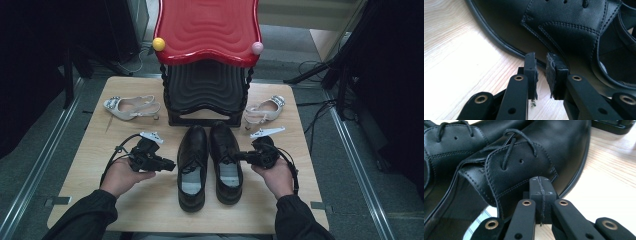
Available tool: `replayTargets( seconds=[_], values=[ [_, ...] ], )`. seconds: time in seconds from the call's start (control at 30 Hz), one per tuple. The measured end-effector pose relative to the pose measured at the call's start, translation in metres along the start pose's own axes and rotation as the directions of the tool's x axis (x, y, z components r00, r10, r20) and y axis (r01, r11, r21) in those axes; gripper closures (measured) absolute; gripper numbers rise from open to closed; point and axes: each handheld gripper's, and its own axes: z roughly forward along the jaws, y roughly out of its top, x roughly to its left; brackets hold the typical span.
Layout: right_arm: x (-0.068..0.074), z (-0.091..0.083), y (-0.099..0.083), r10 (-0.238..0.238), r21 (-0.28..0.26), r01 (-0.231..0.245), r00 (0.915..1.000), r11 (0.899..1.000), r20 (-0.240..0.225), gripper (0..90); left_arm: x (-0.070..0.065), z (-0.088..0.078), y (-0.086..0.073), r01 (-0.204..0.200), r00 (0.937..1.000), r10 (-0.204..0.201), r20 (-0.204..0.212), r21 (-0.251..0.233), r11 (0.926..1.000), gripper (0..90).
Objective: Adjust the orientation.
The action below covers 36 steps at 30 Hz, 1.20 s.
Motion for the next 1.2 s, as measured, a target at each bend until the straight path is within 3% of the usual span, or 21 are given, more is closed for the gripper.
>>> replayTargets(
  seconds=[0.47,0.6,0.77,0.87,1.2],
  values=[
    [0.007,0.004,0.0,0.005,-0.003,-0.005,0.9998,1.0,-0.022,90.0,-0.008,0.008,0.002,-0.034,0.9994,0.034,0.011,0.0,0.9994,82.8],
    [0.008,0.005,0.0,0.008,-0.004,-0.008,0.9998,1.0,-0.02,90.0,-0.015,0.011,0.004,-0.065,0.9979,0.065,0.005,0.001,0.9979,85.7],
    [0.006,0.004,0.001,0.014,-0.018,-0.015,0.9998,1.0,-0.015,90.0,-0.015,0.012,0.003,-0.034,0.999,0.034,0.03,-0.009,0.9994,89.9],
    [0.005,0.004,0.001,0.018,-0.023,-0.019,0.9998,1.0,-0.011,90.0,-0.013,0.013,0.004,0.004,0.9975,-0.003,0.07,-0.016,0.9999,89.9],
    [-0.002,0.004,0.002,0.052,-0.047,-0.051,0.9985,0.998,0.02,89.4,-0.025,0.022,0.004,-0.019,0.9953,0.02,0.095,-0.018,0.9997,90.0]
  ],
)
